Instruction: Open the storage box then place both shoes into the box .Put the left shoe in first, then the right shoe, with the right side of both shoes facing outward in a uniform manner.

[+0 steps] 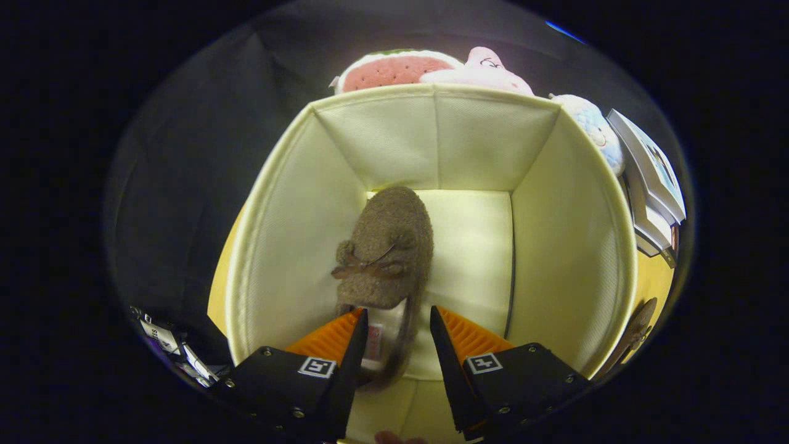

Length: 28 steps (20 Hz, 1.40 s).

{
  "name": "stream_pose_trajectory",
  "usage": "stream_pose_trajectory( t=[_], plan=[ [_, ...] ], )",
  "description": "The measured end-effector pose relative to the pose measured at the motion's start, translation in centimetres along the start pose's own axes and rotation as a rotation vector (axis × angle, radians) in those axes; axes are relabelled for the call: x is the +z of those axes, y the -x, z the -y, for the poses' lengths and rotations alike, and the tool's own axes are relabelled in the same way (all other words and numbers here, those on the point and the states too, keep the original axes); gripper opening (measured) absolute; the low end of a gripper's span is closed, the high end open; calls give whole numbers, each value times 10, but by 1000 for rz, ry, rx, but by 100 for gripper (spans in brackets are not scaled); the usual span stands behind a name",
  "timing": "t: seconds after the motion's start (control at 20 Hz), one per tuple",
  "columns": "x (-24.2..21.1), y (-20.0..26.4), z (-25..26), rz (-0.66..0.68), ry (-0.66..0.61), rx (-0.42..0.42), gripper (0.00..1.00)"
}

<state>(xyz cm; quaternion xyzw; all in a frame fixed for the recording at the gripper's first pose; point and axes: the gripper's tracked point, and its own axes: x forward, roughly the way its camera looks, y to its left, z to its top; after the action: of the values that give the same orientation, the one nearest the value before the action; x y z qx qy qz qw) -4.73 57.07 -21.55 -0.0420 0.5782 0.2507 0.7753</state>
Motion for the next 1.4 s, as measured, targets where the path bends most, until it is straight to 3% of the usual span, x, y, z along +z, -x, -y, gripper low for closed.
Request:
stream_pose_trajectory(
  t=[0.05, 0.25, 0.45, 0.8, 1.0, 1.4],
  plan=[
    [2, 9, -1, 32, 9, 0, 67],
    [27, 65, -1, 228, 19, 60, 67],
    [38, 123, 31, 371, 20, 79, 67],
    [22, 170, 100, 464, -55, 75, 67],
    [11, 194, 154, 520, -96, 27, 67],
    [-27, 215, 261, 559, -277, -28, 67]
  ],
)
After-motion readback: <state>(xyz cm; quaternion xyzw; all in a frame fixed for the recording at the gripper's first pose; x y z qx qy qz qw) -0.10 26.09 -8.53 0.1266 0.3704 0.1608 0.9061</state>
